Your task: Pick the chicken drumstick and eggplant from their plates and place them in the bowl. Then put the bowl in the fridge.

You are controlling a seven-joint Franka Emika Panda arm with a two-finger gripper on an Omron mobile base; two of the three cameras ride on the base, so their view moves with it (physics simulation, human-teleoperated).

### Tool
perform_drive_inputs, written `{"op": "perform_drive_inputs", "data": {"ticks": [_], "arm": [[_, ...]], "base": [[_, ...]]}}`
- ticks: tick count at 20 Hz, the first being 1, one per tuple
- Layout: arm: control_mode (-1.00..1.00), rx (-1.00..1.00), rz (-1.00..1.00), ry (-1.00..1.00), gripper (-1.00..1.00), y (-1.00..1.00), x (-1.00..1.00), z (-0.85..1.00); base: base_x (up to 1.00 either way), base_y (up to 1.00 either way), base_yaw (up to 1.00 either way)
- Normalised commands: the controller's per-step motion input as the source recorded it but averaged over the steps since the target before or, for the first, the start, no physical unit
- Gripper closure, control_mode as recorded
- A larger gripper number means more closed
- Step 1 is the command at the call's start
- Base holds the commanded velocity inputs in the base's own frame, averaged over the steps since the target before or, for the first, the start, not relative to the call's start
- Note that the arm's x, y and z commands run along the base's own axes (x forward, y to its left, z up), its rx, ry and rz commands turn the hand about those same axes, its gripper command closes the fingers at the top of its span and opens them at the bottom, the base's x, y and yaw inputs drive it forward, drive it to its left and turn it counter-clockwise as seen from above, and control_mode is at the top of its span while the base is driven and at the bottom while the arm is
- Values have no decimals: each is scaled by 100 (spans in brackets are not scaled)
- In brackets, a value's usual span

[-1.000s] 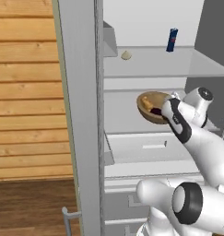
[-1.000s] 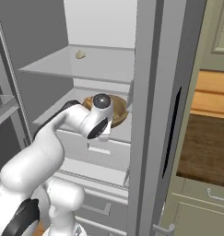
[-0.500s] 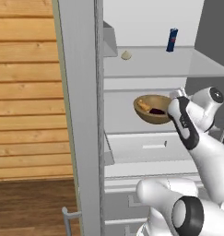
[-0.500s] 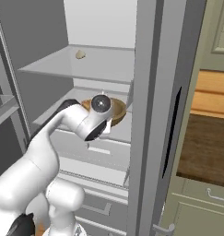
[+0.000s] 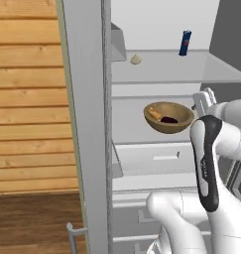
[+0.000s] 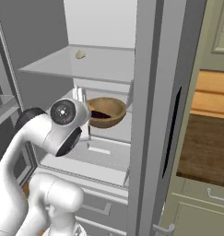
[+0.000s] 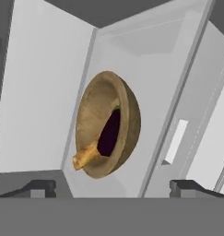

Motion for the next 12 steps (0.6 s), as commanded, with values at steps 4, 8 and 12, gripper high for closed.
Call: {"op": "perform_drive_inputs", "data": {"ticks": [4, 8, 12], "arm": [[-100, -1, 5, -3, -100, 18, -100, 89], [-100, 0, 9, 0, -100, 18, -91, 82], [-100, 0, 6, 0, -100, 26, -53, 42]], "base": [[0, 0, 0], [0, 0, 0], [0, 0, 0]]}}
